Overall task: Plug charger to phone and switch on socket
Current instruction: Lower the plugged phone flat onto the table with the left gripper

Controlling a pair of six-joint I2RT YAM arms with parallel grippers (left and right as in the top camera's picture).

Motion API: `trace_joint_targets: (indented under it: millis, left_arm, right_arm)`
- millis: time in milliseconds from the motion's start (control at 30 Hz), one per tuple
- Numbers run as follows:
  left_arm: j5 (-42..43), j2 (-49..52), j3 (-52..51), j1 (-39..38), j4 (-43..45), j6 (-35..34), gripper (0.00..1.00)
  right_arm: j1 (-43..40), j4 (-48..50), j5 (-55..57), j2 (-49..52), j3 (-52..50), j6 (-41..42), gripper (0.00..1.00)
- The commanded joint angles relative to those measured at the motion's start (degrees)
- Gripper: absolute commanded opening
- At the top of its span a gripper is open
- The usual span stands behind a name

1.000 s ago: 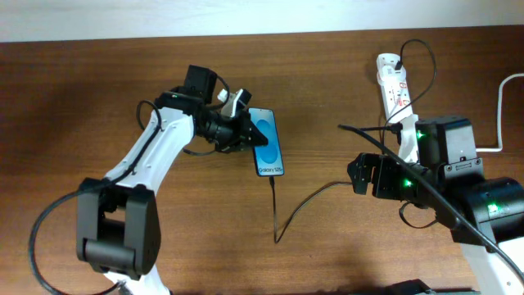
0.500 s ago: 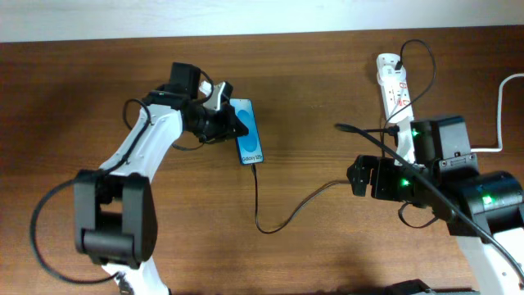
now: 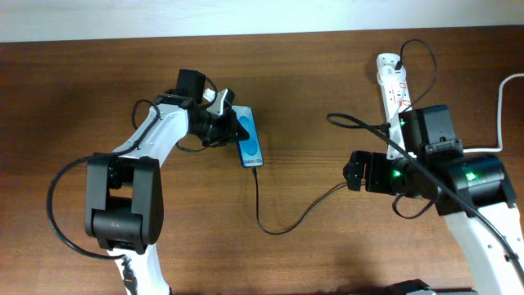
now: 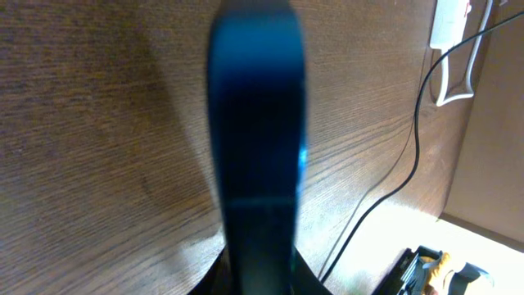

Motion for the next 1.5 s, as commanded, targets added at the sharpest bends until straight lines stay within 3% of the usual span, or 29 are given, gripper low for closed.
trace_joint_targets:
  millis: [0,367,500,633,967,1300,1467]
  left_arm:
    - [0.9,3.1,1.1,-0.1,0.7,-0.9,0.12]
    - [0.5,7.2,1.1,-0.1,1.0,-1.7,0.15]
    - [-2.2,7.2,1.1,-0.1,1.0,-1.7,0.26]
    - [-2.1,7.2,1.1,-0.1,1.0,-1.7,0.27]
    - [-2.2,7.2,1.1,-0.1,1.0,-1.7,0.43]
    - [-4.2,7.2,1.1,-0.1,1.0,-1.7,0.7]
    - [-5.6,7.2,1.1,-0.1,1.0,-1.7,0.77]
  right_arm:
    - [-0.4,0.0,0.7,0.5,1.0,-0.2,0.98]
    - [-0.4,0.0,2.0,0.5,1.0,-0.4,0.99]
    - [-0.4,0.0,2.1,0.5,1.0,-0.4,0.98]
    - [-0.4,0.0,2.1,0.5,1.0,-0.4,0.98]
    - [-0.4,0.0,2.1,0.5,1.0,-0.4,0.98]
    - [-0.4,0.0,2.1,0.5,1.0,-0.4,0.98]
    - [-0.4,0.0,2.1,0.5,1.0,-0.4,0.98]
